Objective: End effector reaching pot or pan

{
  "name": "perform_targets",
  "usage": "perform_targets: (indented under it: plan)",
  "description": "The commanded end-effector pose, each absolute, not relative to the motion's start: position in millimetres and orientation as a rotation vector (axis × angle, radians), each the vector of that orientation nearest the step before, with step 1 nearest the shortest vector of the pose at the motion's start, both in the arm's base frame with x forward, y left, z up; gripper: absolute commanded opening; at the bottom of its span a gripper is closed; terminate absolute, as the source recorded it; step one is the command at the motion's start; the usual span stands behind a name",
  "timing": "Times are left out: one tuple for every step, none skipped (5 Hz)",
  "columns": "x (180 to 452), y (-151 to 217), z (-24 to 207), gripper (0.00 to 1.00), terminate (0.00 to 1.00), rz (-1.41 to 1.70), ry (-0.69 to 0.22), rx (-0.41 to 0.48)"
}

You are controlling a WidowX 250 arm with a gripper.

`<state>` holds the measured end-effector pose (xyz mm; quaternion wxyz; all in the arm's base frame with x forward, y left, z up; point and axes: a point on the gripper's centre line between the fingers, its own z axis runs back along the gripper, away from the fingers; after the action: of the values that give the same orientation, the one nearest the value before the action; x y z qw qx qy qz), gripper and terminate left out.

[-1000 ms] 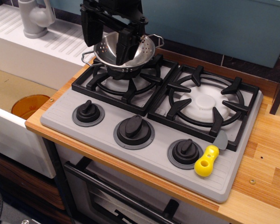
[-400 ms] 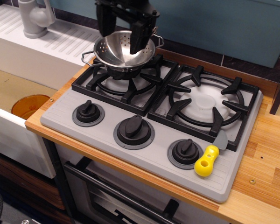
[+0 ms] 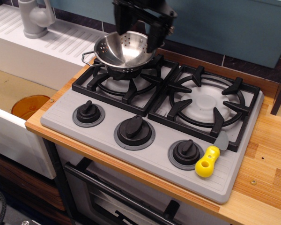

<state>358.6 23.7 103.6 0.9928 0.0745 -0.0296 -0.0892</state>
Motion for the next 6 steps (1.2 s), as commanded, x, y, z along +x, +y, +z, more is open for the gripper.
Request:
perform_targets:
  plan:
    - [369,11,100,1.0,0.0,-0.166,-0.158,0.163]
    - [371,11,88,1.0,0.0,-0.171,-0.178,0.164]
    - [371,12,78,1.0,0.0,-0.164,-0.192,0.158]
    - [376,10,69,1.0,0.0,-0.151,-0.185,0.146]
    - [376,10,69,1.0,0.0,-0.151,-0.185,0.146]
    - [376,10,69,1.0,0.0,-0.151,-0.185,0.146]
